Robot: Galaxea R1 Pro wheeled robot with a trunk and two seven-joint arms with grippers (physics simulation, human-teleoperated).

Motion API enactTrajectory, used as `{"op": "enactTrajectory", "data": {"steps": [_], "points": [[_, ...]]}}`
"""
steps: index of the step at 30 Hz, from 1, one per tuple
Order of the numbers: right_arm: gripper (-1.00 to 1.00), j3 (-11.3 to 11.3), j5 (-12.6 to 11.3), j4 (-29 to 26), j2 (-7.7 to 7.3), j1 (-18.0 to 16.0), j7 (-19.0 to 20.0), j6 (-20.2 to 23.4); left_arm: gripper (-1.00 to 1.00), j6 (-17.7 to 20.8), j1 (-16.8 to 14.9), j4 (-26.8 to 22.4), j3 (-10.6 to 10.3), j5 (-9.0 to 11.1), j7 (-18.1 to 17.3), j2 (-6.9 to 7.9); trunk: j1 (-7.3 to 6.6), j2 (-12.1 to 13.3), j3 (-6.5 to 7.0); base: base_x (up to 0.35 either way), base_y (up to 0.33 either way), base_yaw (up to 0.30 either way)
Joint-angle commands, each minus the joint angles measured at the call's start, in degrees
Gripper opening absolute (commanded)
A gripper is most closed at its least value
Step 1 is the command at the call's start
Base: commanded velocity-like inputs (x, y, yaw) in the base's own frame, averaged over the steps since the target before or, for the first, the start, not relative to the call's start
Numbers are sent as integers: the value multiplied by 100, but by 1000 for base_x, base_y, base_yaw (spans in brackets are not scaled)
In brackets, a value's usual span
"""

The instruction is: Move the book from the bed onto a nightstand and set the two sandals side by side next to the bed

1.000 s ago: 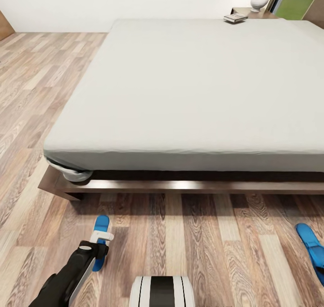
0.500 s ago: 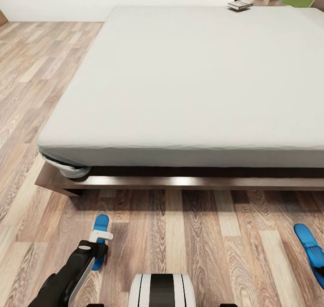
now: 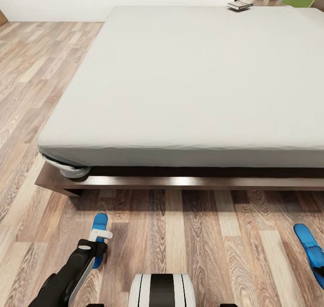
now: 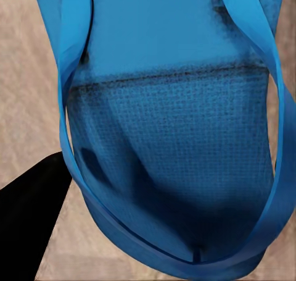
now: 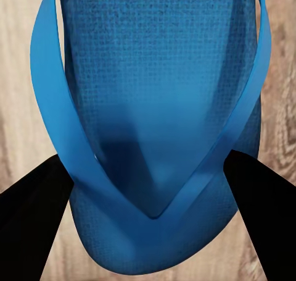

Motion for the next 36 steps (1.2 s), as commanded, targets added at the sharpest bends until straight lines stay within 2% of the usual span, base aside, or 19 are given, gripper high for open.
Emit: {"op": "enactTrajectory", "data": {"steps": [1,3,5,12,25,28,36], "points": [[-100,23,-60,-6,-1,-2,7,41,-100,-3,-2,-9,-26,28,161,4,-1,-2,-4,0,0,0],[-100,23,-60,-6,7,-2,4,41,-100,-44,-2,-5,-26,35,436,0,-1,-2,-4,0,0,0],[-100,23,-60,-6,8,-2,5,41,-100,-60,-2,-2,-32,45,533,-1,-1,-2,-4,0,0,0],[-100,23,-60,-6,14,-2,1,41,-100,-69,-2,5,-43,68,572,-2,-1,-2,-4,0,0,0],[-100,23,-60,-6,16,-2,7,41,-100,-72,-2,0,-44,64,573,-2,33,-19,-292,0,0,0],[-100,23,-60,-6,16,-2,4,41,-100,-76,-2,-2,-49,63,573,-2,33,-19,-292,0,0,0],[-100,23,-60,-6,16,-2,5,41,-100,-594,-2,4,-55,63,573,-2,33,-19,-292,0,0,0]]}}
